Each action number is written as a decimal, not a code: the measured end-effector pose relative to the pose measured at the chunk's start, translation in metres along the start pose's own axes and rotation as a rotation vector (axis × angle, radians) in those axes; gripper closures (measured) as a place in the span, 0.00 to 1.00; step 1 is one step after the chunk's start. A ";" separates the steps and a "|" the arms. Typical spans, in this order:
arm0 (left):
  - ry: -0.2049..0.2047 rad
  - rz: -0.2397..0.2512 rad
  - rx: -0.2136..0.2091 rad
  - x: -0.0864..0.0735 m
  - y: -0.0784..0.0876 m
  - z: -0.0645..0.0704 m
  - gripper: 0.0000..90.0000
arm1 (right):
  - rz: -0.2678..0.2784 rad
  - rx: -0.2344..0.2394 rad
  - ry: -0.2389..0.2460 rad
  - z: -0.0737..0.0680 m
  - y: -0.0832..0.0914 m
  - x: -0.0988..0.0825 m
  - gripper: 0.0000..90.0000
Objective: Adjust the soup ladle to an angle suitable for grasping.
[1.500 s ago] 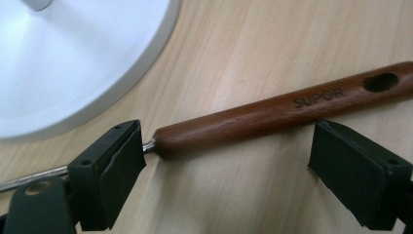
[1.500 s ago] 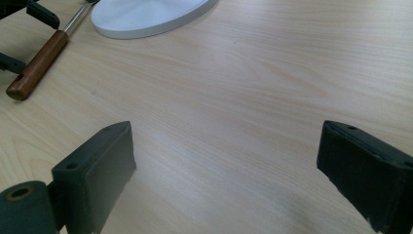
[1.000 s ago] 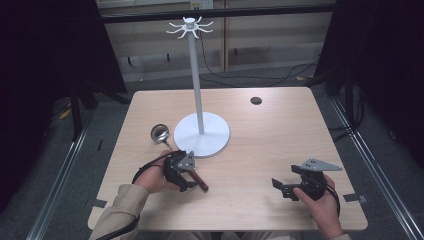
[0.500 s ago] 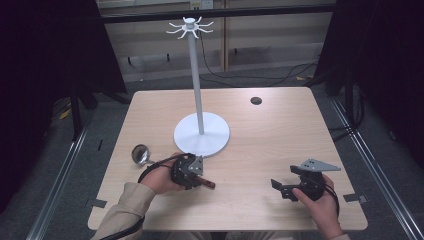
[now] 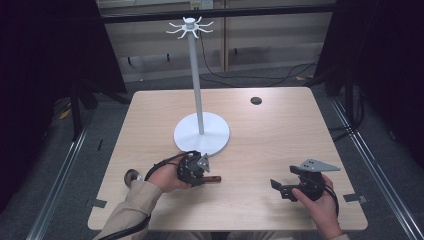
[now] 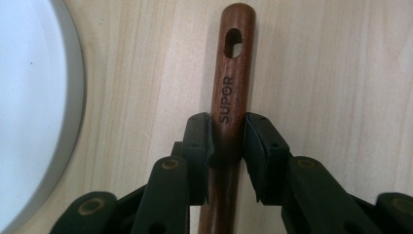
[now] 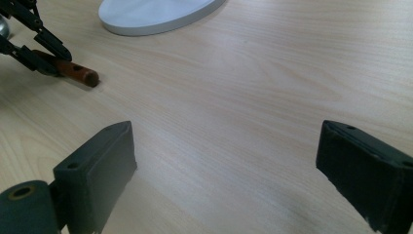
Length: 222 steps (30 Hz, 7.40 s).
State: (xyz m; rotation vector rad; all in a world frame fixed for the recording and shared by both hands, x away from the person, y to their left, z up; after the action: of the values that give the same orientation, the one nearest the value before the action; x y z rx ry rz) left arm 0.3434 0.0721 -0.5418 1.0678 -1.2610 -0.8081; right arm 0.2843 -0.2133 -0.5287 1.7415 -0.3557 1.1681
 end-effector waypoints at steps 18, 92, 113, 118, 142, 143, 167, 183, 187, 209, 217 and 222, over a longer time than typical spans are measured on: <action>0.107 0.024 0.049 -0.033 0.015 -0.003 0.56 | 0.003 0.003 0.004 -0.003 0.000 0.001 0.08; 0.464 0.795 0.165 -0.026 0.172 -0.035 0.83 | 0.043 -0.026 -0.025 0.004 0.008 0.002 0.04; 0.551 0.943 0.302 -0.003 0.204 -0.049 0.83 | 0.047 -0.027 -0.023 0.003 0.007 0.003 0.04; 0.557 0.963 0.315 0.000 0.207 -0.052 0.83 | 0.045 -0.026 -0.023 0.003 0.007 0.003 0.04; 0.587 1.041 0.366 0.014 0.219 -0.060 0.83 | 0.050 -0.023 -0.025 0.002 0.008 0.004 0.04; 0.587 1.044 0.369 0.014 0.219 -0.060 0.83 | 0.051 -0.024 -0.024 0.002 0.008 0.004 0.04; 0.588 1.036 0.406 0.046 0.246 -0.083 0.83 | 0.050 -0.014 -0.024 -0.001 0.007 0.004 0.04; 0.583 0.982 0.458 0.069 0.265 -0.101 0.83 | 0.051 -0.008 -0.031 0.000 0.008 0.003 0.04; 0.588 0.978 0.464 0.071 0.265 -0.104 0.83 | 0.053 -0.010 -0.027 -0.001 0.008 0.004 0.04; 0.630 0.983 0.497 0.081 0.255 -0.114 0.83 | 0.049 -0.003 -0.022 -0.002 0.006 0.004 0.04; 0.640 0.993 0.514 0.086 0.252 -0.119 0.83 | 0.048 0.002 -0.017 -0.003 0.006 0.004 0.04; 0.644 1.003 0.519 0.089 0.249 -0.119 0.83 | 0.046 0.003 -0.017 -0.003 0.005 0.004 0.04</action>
State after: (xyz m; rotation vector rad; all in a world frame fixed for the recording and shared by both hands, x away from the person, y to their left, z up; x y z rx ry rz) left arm 0.4551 0.0932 -0.2750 0.8119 -1.2319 0.6133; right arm 0.2807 -0.2121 -0.5222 1.7544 -0.4064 1.1879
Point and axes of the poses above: each handheld gripper's, and its own axes: y roughly backward along the jaws, x roughly out of its top, z roughly to its right, the point moved 8 cm from there along -y, roughly forward along the jaws, and after that the axes turned 8 degrees about y, right-handed, at the moved point
